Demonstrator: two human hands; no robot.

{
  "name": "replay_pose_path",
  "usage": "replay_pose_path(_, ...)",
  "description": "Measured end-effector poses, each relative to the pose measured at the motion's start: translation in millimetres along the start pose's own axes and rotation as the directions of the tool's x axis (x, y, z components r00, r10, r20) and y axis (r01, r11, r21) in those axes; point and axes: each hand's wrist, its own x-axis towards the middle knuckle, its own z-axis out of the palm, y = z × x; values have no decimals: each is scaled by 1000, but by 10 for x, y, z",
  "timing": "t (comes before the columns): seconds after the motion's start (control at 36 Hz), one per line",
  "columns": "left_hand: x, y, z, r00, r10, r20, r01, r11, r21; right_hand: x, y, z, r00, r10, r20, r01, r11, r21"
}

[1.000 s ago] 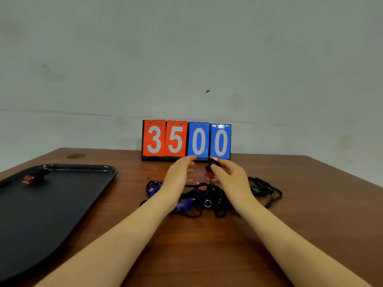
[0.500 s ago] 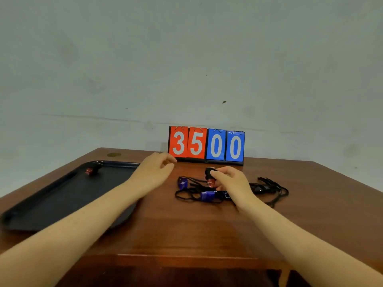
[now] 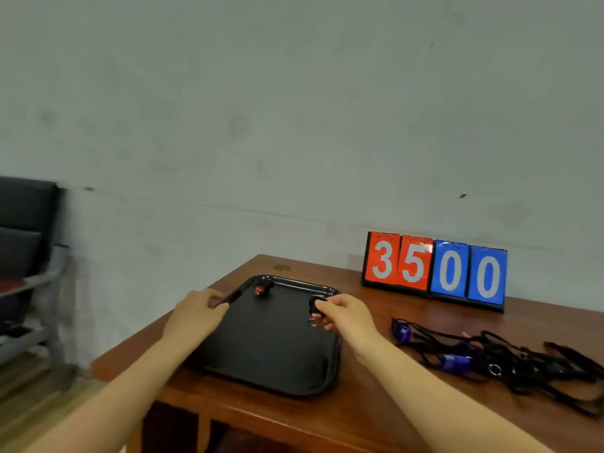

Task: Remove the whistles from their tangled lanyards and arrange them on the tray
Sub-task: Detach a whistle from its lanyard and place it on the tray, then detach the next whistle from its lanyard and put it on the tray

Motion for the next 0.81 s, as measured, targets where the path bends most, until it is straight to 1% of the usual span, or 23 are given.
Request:
replay_pose_path(0.08,85,-83,-29,997,-54,48,58,995,-76,230,-22,200,1000,-11,25,12,999,-38)
replay_pose_path(0.19,153,-211,-64,992,-70,102,78,994,-75,565,23,437,1000,16,16,-15,996,-93)
replay_pose_path(0.31,213,-333,-64,995,-24,100,34,994,-101,878,87,683,999,25,22,-21,991,-134)
replay_pose_path(0.39,260,-401,-22,996,-39,85,49,992,-118,1009,126,840,1000,25,-5,-25,988,-151)
replay_pose_path(0.53,310,-446,17,997,-46,62,56,985,-166,1184,158,914,999,15,-47,-26,973,-229)
replay_pose_path(0.81,357,-483,57,999,-19,38,25,986,-167,1352,220,922,978,124,-167,-168,943,-287)
